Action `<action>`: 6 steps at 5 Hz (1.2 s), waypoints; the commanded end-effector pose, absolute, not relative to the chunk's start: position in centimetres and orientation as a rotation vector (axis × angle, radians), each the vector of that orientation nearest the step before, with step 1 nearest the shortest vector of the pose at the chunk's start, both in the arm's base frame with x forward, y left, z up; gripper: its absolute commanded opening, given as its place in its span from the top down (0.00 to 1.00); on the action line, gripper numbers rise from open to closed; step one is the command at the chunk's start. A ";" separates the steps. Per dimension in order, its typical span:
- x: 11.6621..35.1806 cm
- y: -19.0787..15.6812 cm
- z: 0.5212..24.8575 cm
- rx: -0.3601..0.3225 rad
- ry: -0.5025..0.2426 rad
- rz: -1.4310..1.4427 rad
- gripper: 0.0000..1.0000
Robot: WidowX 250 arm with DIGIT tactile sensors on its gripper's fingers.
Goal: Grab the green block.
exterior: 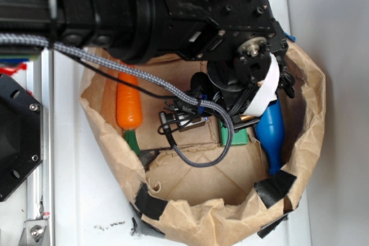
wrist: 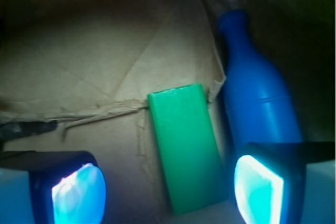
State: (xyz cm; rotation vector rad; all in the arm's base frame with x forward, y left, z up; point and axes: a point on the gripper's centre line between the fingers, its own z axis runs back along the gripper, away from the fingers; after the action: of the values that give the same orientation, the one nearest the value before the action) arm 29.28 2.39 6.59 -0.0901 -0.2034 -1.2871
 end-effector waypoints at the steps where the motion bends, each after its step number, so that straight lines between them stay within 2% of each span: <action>1: 28.2 0.6 5.0 -0.050 -0.130 -1.392 0.00; 3: 28.4 0.4 4.3 -0.069 -0.072 -1.426 0.00; 5: 30.9 1.5 5.0 -0.067 -0.111 -1.338 0.00; 6: 31.2 1.3 5.3 -0.061 -0.132 -1.325 0.00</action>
State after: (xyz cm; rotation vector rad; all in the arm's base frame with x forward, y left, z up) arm 30.27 1.79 4.03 -0.1162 -0.0747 -1.3389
